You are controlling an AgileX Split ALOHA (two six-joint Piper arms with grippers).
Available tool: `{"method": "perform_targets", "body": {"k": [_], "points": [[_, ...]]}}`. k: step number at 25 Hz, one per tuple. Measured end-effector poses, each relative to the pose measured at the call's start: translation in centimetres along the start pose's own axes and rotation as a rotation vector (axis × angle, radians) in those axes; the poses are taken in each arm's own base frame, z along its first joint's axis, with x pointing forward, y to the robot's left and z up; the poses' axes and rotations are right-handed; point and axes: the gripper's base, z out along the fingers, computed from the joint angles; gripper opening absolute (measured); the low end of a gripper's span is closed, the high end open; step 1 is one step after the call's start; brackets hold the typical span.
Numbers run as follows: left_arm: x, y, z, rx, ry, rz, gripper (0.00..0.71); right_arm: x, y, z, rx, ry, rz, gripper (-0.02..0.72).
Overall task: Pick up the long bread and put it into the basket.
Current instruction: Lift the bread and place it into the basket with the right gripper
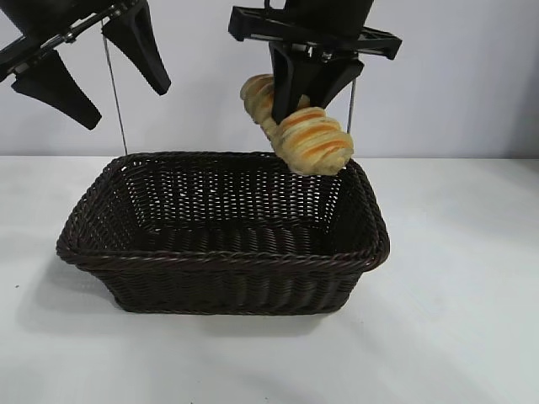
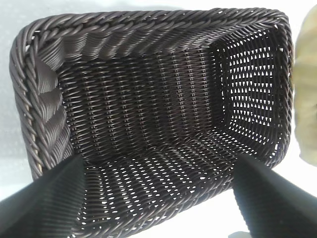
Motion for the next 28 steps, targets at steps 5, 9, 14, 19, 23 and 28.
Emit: {"method": "perform_targets", "body": {"k": [5,9,14,19,23,28], "points": [[0.0,0.0,0.0,0.0,0.0,0.0,0.595,-0.3,-0.3,1.9,-0.002,0.004,-0.002,0.219],[0.0,0.0,0.0,0.0,0.0,0.0,0.595,-0.3,-0.4,3.6,-0.011,0.039,0.005,0.219],[0.0,0.0,0.0,0.0,0.0,0.0,0.595,-0.3,-0.5,4.0,-0.015,0.047,0.007,0.261],[0.0,0.0,0.0,0.0,0.0,0.0,0.595,-0.3,-0.5,4.0,-0.016,0.049,0.007,0.483],[0.0,0.0,0.0,0.0,0.0,0.0,0.595,-0.2,-0.4,4.0,-0.018,0.061,0.007,0.539],[0.0,0.0,0.0,-0.003,0.0,0.001,0.595,0.0,-1.1,2.3,-0.039,0.043,0.039,0.54]]}}
